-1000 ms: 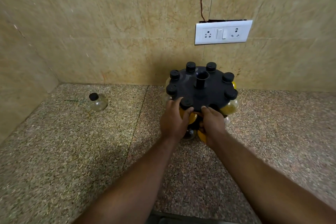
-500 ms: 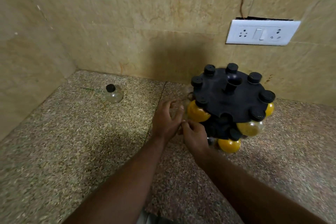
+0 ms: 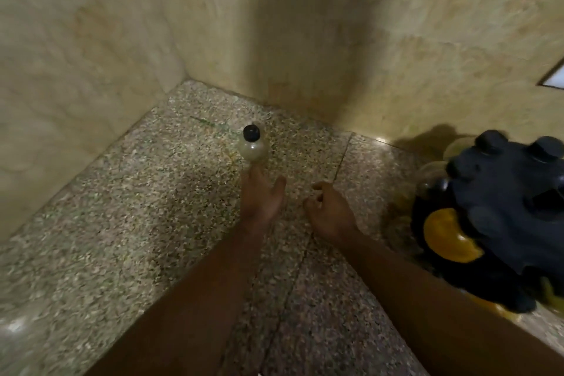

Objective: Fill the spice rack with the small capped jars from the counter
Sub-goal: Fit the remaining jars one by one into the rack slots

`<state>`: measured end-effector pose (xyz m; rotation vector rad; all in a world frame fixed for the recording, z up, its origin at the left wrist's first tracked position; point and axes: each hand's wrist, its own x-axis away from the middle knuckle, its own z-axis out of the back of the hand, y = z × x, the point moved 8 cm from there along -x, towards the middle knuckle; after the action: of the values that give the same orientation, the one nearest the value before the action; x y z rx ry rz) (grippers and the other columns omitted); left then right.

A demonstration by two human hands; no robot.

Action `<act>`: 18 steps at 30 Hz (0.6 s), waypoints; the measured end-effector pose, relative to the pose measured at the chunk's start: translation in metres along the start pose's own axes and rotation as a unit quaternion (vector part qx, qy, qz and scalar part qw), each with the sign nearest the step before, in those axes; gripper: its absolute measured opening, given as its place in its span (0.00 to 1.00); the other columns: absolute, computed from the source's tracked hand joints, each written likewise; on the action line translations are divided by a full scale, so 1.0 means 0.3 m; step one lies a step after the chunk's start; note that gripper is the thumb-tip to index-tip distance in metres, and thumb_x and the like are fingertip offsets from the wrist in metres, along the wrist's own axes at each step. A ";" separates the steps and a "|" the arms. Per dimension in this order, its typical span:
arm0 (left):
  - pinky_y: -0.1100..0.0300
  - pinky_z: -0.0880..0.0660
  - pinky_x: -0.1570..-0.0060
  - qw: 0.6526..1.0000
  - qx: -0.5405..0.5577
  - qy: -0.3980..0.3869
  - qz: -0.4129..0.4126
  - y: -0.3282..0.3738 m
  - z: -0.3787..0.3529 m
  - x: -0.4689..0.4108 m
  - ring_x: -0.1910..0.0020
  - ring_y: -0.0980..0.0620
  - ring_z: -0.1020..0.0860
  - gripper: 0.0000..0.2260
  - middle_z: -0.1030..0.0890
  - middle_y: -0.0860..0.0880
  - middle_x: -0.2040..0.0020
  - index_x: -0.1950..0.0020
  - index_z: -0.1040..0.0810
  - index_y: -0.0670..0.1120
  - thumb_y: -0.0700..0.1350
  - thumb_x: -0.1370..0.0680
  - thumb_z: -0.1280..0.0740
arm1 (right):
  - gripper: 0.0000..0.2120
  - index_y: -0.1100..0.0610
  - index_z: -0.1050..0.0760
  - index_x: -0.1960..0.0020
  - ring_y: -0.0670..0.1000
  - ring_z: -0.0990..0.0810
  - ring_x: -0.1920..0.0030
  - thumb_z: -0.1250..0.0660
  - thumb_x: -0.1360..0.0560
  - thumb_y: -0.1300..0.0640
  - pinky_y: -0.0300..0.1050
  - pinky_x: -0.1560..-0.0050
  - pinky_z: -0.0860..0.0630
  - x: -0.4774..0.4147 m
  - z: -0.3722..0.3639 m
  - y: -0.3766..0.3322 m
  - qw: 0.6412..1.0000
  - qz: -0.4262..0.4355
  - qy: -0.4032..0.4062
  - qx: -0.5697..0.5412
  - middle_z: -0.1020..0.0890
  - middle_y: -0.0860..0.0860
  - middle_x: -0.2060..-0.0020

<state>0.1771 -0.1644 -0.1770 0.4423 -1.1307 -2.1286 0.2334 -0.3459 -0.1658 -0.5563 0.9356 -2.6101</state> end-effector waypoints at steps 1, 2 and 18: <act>0.58 0.33 0.37 1.000 -0.007 0.017 -0.002 -0.018 0.023 -0.032 0.33 0.43 0.28 0.28 0.28 0.42 0.32 0.27 0.31 0.44 0.53 0.23 0.30 | 0.24 0.52 0.33 0.27 0.59 0.22 0.39 0.36 0.20 0.45 0.49 0.42 0.26 -0.028 -0.031 -0.017 1.000 0.004 -0.018 0.024 0.21 0.57 0.38; 0.60 0.34 0.39 0.999 -0.015 0.035 0.005 -0.045 0.048 -0.071 0.33 0.43 0.28 0.28 0.28 0.41 0.32 0.27 0.31 0.43 0.53 0.23 0.29 | 0.26 0.52 0.34 0.26 0.60 0.23 0.37 0.37 0.21 0.44 0.50 0.40 0.25 -0.064 -0.071 -0.039 0.998 0.011 -0.038 0.050 0.24 0.58 0.35; 0.50 0.27 0.34 0.996 0.026 0.061 -0.065 -0.094 0.086 -0.413 0.31 0.49 0.28 0.29 0.23 0.51 0.32 0.25 0.31 0.53 0.57 0.24 0.29 | 0.49 0.42 0.64 0.19 0.66 0.64 0.20 0.44 0.29 0.23 0.80 0.30 0.54 -0.352 -0.340 -0.127 0.933 0.041 -0.166 0.317 0.65 0.54 0.19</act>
<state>0.2391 -0.0510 -0.1877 0.6775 -1.1172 -2.1535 0.2732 -0.2198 -0.2399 -0.7164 -0.0054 -2.4312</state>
